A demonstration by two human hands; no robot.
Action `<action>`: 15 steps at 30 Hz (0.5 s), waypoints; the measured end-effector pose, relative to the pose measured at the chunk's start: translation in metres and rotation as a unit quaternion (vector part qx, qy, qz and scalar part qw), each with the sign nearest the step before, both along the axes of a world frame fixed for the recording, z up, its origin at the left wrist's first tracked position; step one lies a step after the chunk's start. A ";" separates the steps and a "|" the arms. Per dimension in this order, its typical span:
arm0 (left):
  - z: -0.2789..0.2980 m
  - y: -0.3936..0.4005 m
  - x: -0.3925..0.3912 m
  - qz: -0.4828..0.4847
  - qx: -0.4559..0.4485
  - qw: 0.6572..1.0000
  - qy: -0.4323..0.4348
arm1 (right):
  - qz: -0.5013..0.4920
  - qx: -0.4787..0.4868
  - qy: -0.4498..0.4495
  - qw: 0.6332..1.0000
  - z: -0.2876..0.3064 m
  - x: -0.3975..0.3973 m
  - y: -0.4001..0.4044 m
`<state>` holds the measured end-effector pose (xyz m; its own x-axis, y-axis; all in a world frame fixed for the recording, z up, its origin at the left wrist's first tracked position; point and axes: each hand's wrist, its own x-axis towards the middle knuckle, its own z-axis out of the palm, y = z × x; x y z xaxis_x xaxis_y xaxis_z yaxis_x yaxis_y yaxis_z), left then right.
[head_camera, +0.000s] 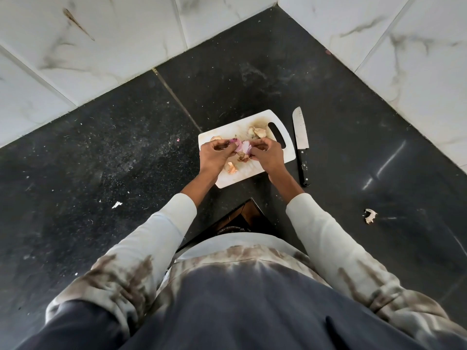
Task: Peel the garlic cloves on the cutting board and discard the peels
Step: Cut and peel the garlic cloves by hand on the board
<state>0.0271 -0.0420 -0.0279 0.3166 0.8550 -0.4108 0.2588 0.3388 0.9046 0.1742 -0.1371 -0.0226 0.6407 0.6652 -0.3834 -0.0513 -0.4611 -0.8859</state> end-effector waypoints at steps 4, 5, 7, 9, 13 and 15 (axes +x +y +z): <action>0.008 -0.001 -0.002 0.002 -0.082 0.994 -0.075 | -0.002 0.008 0.026 1.000 0.000 0.001 -0.002; 0.010 -0.001 -0.002 0.005 -0.100 0.991 -0.092 | -0.001 0.009 0.031 0.999 0.000 0.000 -0.002; 0.014 -0.004 -0.001 0.010 -0.131 0.984 -0.119 | 0.004 0.012 0.043 0.999 -0.001 0.000 -0.001; 0.017 -0.005 -0.001 0.010 -0.142 0.981 -0.135 | 0.012 0.014 0.050 0.999 -0.002 -0.001 0.001; 0.021 -0.006 0.000 0.002 -0.146 0.977 -0.157 | 0.023 0.022 0.041 0.999 0.000 -0.003 0.001; 0.021 -0.006 0.000 0.000 -0.153 0.974 -0.168 | 0.021 0.030 0.034 0.999 0.001 -0.003 -0.001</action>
